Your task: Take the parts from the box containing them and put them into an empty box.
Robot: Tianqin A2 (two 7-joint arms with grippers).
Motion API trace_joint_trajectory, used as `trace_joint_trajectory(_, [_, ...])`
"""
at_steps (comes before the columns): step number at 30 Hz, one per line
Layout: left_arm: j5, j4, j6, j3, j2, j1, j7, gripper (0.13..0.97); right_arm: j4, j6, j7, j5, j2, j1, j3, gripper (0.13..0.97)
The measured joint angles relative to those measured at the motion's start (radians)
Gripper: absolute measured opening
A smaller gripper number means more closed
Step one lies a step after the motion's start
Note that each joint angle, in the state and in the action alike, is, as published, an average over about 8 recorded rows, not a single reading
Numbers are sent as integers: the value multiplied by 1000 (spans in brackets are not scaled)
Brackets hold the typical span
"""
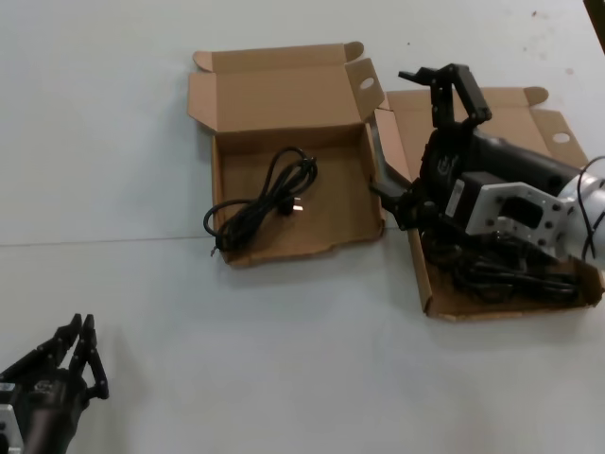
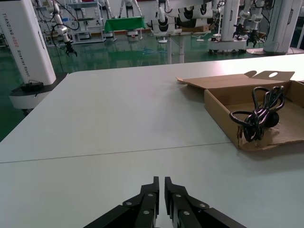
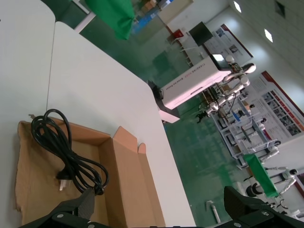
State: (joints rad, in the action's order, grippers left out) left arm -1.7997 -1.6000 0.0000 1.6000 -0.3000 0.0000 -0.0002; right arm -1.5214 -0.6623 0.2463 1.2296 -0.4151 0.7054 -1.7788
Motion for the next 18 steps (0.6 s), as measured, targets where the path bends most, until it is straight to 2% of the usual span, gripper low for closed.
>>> trace_joint_trajectory(4, [0,0,0,0,0,0,0,184,-2,18,0,16,3,-20,5,948])
trace_joint_trajectory(13, [0,0,0,0,0,0,0,278,-11,88,0,76,15,-95,24,966])
trace_joint_trajectory(18, [0,0,0,0,0,0,0,377,-16,133,0,114,23,-142,36,966])
